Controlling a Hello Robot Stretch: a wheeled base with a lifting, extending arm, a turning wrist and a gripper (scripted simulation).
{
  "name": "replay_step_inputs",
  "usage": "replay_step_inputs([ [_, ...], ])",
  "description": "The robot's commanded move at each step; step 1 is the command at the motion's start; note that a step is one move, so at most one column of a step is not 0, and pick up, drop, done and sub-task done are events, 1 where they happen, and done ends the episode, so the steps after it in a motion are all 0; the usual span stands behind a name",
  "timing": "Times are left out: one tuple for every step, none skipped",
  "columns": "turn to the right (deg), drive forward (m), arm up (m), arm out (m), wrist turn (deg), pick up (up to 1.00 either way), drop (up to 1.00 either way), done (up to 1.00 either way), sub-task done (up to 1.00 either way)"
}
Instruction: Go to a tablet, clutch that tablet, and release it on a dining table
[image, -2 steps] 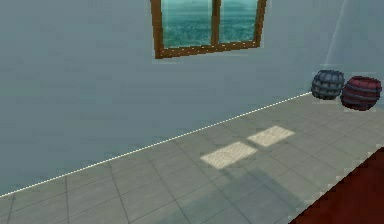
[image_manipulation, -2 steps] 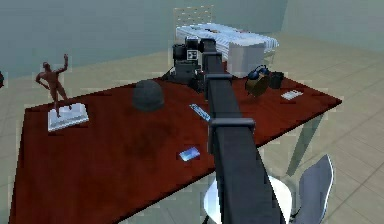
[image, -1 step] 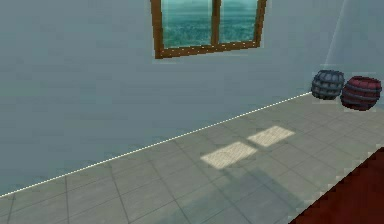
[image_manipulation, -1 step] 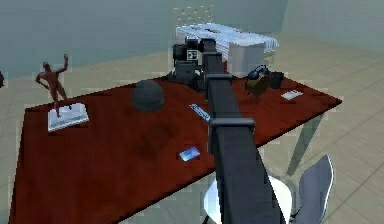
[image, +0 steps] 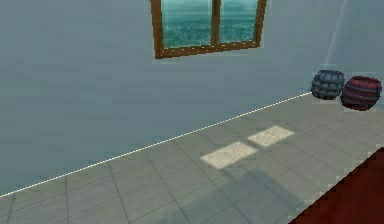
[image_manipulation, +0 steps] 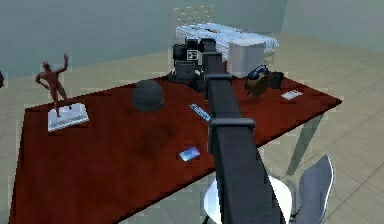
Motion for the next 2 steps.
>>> replay_step_inputs([
  [0.0,0.00,0.00,0.00,0.0,0.00,1.00,0.00,0.00],
  [0.0,0.00,0.02,0.00,0.0,0.00,0.00,0.00,0.00],
])
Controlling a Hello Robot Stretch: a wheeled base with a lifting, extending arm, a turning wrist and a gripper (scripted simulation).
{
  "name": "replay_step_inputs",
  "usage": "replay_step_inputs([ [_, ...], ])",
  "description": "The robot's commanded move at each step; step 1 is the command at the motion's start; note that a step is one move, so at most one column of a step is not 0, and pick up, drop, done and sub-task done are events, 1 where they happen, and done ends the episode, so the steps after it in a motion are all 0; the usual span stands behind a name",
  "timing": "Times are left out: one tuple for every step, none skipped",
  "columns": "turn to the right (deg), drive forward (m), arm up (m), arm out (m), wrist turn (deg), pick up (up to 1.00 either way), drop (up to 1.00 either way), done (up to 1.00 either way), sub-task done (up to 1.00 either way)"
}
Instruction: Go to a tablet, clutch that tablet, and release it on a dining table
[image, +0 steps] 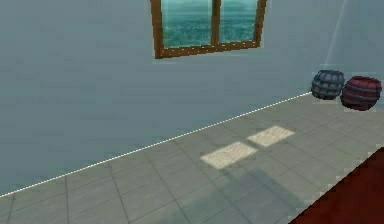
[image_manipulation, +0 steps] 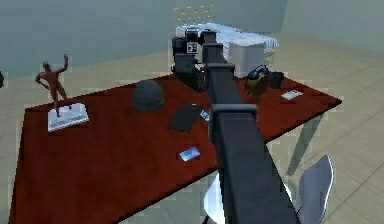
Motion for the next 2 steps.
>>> replay_step_inputs([
  [0.0,0.00,0.00,-0.08,0.0,0.00,0.00,0.00,0.00],
  [0.0,0.00,0.00,0.00,0.0,0.00,0.00,1.00,0.00],
])
